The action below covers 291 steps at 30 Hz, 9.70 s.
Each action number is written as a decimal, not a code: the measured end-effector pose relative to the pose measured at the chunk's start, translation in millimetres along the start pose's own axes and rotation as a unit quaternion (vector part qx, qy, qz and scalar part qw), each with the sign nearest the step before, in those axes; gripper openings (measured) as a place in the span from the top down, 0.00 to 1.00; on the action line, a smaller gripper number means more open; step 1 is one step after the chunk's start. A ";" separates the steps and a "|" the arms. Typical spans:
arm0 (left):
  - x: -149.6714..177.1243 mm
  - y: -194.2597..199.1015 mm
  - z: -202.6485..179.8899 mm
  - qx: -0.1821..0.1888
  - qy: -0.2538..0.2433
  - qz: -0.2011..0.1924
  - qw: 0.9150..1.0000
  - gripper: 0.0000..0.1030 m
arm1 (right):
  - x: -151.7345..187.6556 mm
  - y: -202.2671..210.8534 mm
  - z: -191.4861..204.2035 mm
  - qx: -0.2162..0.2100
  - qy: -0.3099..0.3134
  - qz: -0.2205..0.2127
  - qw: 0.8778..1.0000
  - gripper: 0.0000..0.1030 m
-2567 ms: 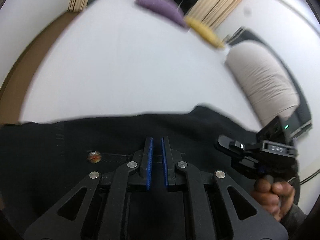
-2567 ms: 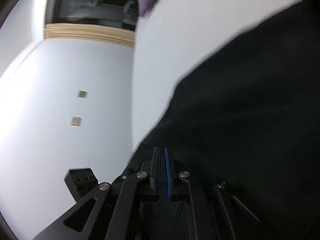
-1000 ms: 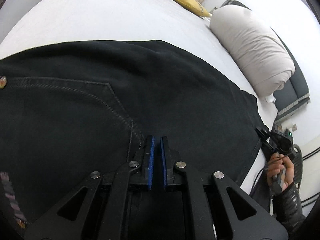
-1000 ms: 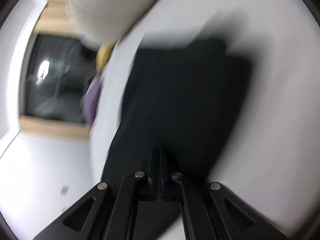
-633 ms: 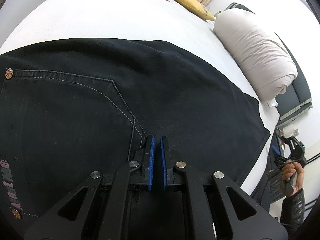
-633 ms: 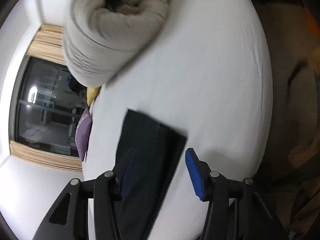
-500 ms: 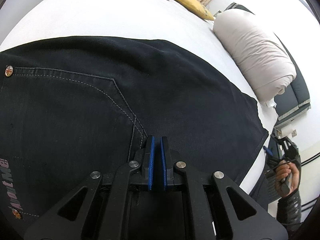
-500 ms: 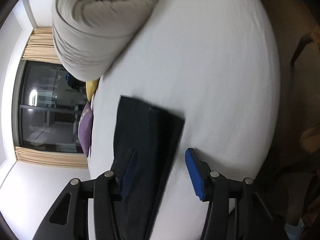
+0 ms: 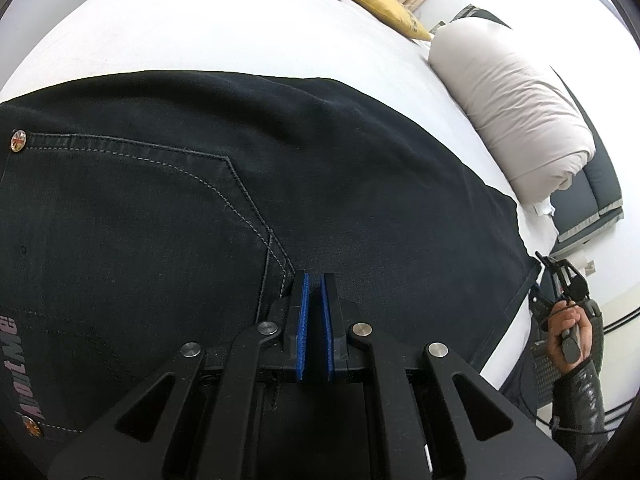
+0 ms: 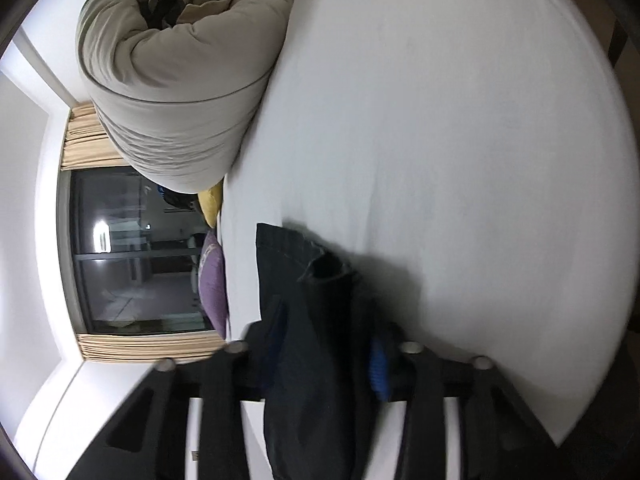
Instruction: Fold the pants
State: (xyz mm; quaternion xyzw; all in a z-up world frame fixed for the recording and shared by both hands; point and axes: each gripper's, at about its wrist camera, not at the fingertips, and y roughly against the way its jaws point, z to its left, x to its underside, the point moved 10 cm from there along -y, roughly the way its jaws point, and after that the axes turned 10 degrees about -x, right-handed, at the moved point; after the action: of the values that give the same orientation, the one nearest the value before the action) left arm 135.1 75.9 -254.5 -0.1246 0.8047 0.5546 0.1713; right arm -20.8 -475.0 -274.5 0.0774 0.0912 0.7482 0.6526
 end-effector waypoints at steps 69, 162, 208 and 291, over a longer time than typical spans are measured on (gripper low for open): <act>-59.0 21.9 22.7 0.072 -0.005 0.096 0.993 0.92 | 487.1 -134.3 99.9 0.099 0.779 0.296 0.543 0.90; 116.3 152.9 289.3 0.112 0.375 -0.117 0.913 0.16 | 409.2 -230.5 118.9 0.011 0.225 0.482 0.847 0.67; 100.4 144.6 306.4 0.084 0.389 -0.115 0.910 0.88 | 530.0 -329.5 156.2 0.032 0.368 0.475 0.798 0.36; 46.2 -17.7 -242.5 0.042 -0.254 -0.032 0.966 0.27 | 217.2 -214.3 82.0 0.055 0.283 0.428 0.857 0.44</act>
State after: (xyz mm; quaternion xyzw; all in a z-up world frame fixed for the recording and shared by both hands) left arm 66.7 -157.6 -209.5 0.0025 0.7527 0.5283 0.3927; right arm 175.0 -228.7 -246.5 -0.0705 0.2704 0.9371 0.2090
